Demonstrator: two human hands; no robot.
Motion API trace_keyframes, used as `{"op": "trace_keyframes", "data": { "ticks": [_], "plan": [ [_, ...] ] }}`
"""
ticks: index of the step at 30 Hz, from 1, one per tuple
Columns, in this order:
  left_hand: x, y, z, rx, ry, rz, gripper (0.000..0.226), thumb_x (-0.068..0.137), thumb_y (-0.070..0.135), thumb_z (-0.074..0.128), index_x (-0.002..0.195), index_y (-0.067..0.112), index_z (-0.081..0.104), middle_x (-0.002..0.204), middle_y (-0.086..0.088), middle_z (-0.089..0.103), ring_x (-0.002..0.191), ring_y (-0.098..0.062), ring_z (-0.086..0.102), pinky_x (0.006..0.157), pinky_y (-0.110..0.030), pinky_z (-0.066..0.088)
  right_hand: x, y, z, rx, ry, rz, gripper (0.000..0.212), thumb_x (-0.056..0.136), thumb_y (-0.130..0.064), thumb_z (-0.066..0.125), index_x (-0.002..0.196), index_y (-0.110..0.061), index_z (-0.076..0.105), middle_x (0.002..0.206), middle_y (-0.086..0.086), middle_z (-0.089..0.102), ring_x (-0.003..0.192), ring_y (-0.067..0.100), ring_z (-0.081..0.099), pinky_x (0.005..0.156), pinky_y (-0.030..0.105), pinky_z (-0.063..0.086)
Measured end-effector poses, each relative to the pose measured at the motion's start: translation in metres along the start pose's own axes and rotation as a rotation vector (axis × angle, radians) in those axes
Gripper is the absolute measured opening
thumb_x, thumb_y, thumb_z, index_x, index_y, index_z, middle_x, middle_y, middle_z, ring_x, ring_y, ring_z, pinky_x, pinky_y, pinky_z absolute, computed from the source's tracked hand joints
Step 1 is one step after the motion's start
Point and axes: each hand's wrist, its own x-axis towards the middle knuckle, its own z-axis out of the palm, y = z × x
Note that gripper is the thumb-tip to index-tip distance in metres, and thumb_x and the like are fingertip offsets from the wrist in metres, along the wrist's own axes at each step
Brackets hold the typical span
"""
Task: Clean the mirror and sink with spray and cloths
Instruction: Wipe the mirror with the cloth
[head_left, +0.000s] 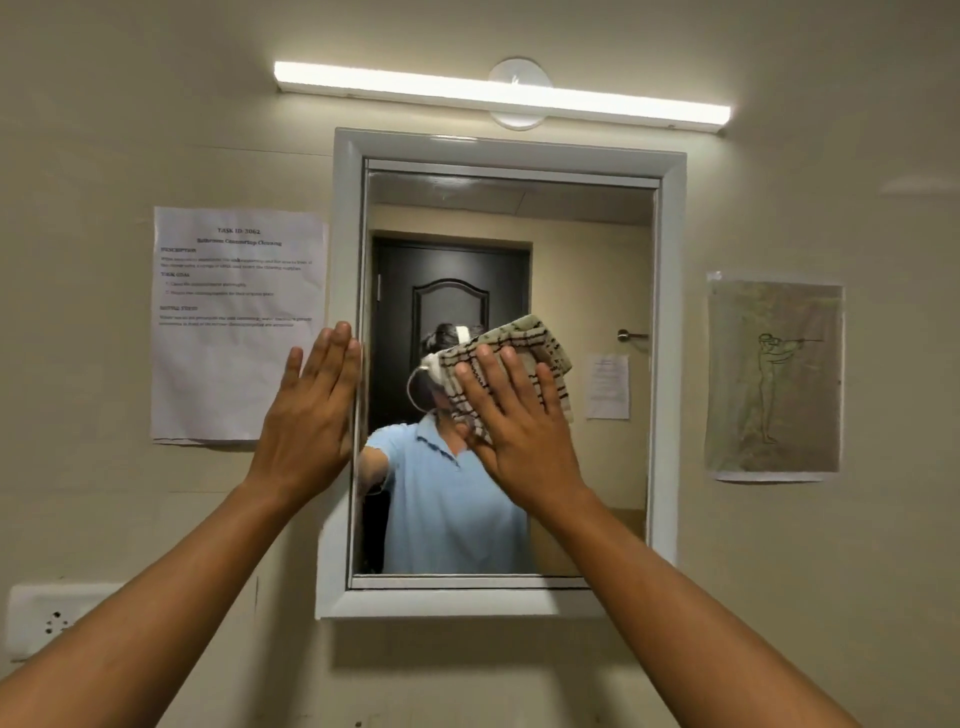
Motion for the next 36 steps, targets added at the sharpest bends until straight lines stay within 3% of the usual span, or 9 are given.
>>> {"op": "trace_keyframes", "data": {
  "ticks": [5, 10, 14, 22, 28, 33, 36],
  "plan": [
    [0.000, 0.002, 0.000, 0.026, 0.011, -0.004, 0.071, 0.087, 0.018, 0.032, 0.152, 0.005, 0.007, 0.161, -0.015, 0.003, 0.150, -0.027, 0.001, 0.120, -0.050, 0.012, 0.000, 0.047, -0.009, -0.012, 0.022, 0.184, 0.064, 0.105, -0.049, 0.035, 0.160, -0.021, 0.015, 0.168, 0.007, 0.006, 0.155, 0.027, 0.001, 0.124, 0.051, 0.004],
    [-0.006, 0.006, 0.001, 0.002, 0.010, -0.018, 0.069, 0.089, 0.018, 0.032, 0.152, 0.005, 0.006, 0.161, -0.015, 0.002, 0.150, -0.027, 0.001, 0.121, -0.049, 0.011, -0.023, 0.056, -0.005, 0.021, 0.042, 0.388, 0.069, 0.104, -0.052, 0.033, 0.160, -0.023, 0.008, 0.168, 0.005, -0.002, 0.155, 0.025, -0.004, 0.124, 0.052, 0.004],
    [-0.011, 0.009, 0.002, -0.034, 0.009, -0.029, 0.066, 0.091, 0.024, 0.019, 0.152, 0.005, 0.006, 0.161, -0.014, 0.002, 0.150, -0.028, 0.001, 0.121, -0.049, 0.011, -0.058, 0.044, -0.003, 0.039, 0.024, 0.496, 0.070, 0.102, -0.057, 0.023, 0.160, -0.020, 0.009, 0.168, 0.006, 0.001, 0.155, 0.026, -0.003, 0.124, 0.053, 0.003],
    [-0.020, 0.013, 0.005, -0.082, -0.011, -0.038, 0.068, 0.090, 0.020, 0.029, 0.152, 0.004, 0.006, 0.161, -0.015, 0.001, 0.150, -0.029, 0.000, 0.120, -0.050, 0.014, -0.082, -0.013, 0.012, 0.074, -0.002, 0.662, 0.074, 0.101, -0.057, 0.022, 0.160, -0.016, 0.004, 0.168, 0.009, -0.004, 0.154, 0.029, -0.005, 0.121, 0.060, 0.005],
    [-0.029, 0.009, 0.007, -0.108, -0.031, -0.014, 0.069, 0.091, 0.022, 0.033, 0.152, 0.005, 0.007, 0.161, -0.014, 0.002, 0.150, -0.027, -0.001, 0.122, -0.045, 0.008, -0.031, -0.054, 0.014, 0.088, -0.011, 0.547, 0.073, 0.103, -0.053, 0.029, 0.160, -0.018, 0.000, 0.168, 0.008, -0.007, 0.154, 0.029, -0.009, 0.122, 0.058, 0.000],
    [-0.036, 0.003, 0.009, -0.150, -0.030, 0.023, 0.077, 0.091, 0.012, 0.051, 0.152, 0.004, 0.005, 0.161, -0.013, -0.001, 0.150, -0.025, -0.001, 0.121, -0.046, 0.010, 0.028, -0.102, 0.013, 0.111, -0.018, 0.361, 0.067, 0.103, -0.054, 0.008, 0.160, -0.019, 0.003, 0.168, 0.009, -0.004, 0.154, 0.029, -0.010, 0.122, 0.052, -0.008],
    [-0.039, 0.000, 0.007, -0.190, -0.038, 0.043, 0.068, 0.093, 0.012, 0.039, 0.152, 0.004, 0.007, 0.161, -0.014, 0.002, 0.150, -0.025, 0.001, 0.120, -0.049, 0.016, 0.040, -0.125, 0.017, 0.084, -0.017, 0.304, 0.066, 0.104, -0.053, 0.011, 0.160, -0.020, 0.005, 0.168, 0.009, -0.001, 0.153, 0.027, -0.012, 0.121, 0.050, -0.011]
  ]
}}
